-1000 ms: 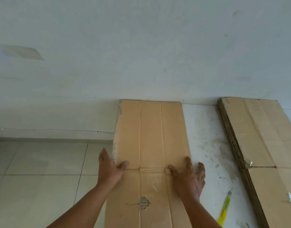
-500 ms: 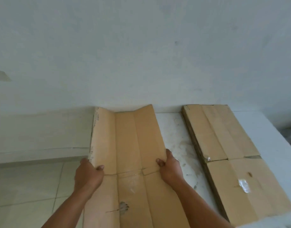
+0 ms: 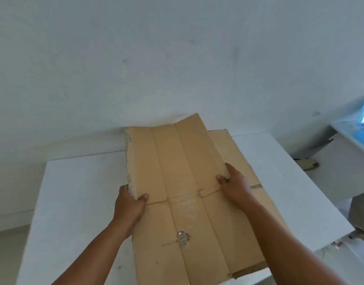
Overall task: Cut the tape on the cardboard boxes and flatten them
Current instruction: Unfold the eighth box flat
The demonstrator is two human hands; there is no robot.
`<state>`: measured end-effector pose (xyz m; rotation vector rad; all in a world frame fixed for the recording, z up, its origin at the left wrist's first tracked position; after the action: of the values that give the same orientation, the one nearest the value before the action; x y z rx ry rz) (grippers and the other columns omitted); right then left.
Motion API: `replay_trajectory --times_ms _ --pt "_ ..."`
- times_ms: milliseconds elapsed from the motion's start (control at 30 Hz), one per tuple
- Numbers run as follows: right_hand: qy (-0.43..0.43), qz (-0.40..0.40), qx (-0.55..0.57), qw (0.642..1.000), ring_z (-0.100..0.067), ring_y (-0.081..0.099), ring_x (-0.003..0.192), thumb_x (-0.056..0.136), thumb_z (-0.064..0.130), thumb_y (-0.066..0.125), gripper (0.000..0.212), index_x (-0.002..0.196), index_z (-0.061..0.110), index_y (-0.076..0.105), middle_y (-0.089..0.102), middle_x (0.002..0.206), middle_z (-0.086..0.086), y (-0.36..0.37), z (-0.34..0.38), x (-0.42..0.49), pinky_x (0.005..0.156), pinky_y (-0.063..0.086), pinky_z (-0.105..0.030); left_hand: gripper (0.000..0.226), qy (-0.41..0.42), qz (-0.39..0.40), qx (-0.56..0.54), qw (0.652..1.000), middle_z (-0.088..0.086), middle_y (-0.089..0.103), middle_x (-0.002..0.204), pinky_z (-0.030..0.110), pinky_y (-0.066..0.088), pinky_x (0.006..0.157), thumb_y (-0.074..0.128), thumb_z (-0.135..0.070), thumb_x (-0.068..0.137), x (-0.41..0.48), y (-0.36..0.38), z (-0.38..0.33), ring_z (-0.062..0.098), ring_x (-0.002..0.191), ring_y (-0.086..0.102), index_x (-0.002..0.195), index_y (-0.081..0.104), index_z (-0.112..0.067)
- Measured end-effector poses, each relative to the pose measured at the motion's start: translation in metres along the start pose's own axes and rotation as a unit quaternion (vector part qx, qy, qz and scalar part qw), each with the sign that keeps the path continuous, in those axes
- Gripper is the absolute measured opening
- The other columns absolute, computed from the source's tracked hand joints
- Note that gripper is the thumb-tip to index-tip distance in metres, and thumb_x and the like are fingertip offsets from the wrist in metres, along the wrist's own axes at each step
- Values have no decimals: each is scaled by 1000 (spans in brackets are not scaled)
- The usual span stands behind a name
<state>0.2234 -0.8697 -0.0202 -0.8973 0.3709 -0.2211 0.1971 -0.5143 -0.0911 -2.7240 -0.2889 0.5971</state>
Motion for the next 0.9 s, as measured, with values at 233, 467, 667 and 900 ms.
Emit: replay_trajectory --times_ms 233,467,667,900 --pt "-1 22 27 999 -23 58 109 96 36 57 46 140 27 46 64 116 2 -65 -121 87 87 43 -31 63 -27 -22 -7 999 9 56 136 35 44 100 72 -21 92 -15 149 -36 28 120 55 145 40 -11" --pt "5 69 56 996 -16 60 96 97 33 57 36 133 30 53 66 105 10 -64 -183 132 86 50 -34 51 -63 -52 41 996 10 63 124 29 42 88 73 -16 91 -13 214 -44 26 108 59 135 48 -11" --pt "17 100 33 994 -28 58 112 100 38 50 42 138 24 43 62 121 -1 -41 -206 152 89 46 -34 56 -98 -80 155 980 11 44 133 44 44 103 72 -28 89 -1 226 -29 33 123 50 136 47 -9" --pt "13 133 16 991 -30 39 132 100 38 51 52 146 20 36 31 142 -8 -26 -217 163 108 38 -46 88 -135 -39 27 990 1 35 157 42 35 114 68 -28 94 -4 241 -13 28 141 41 161 11 -18"
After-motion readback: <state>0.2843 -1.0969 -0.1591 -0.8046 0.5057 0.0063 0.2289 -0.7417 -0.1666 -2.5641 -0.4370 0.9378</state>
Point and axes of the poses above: each hand's wrist, its own x-axis towards the middle knuckle, its own y-axis out of the palm, z = x × y, the point moved 10 cm from there along x, towards the middle knuckle
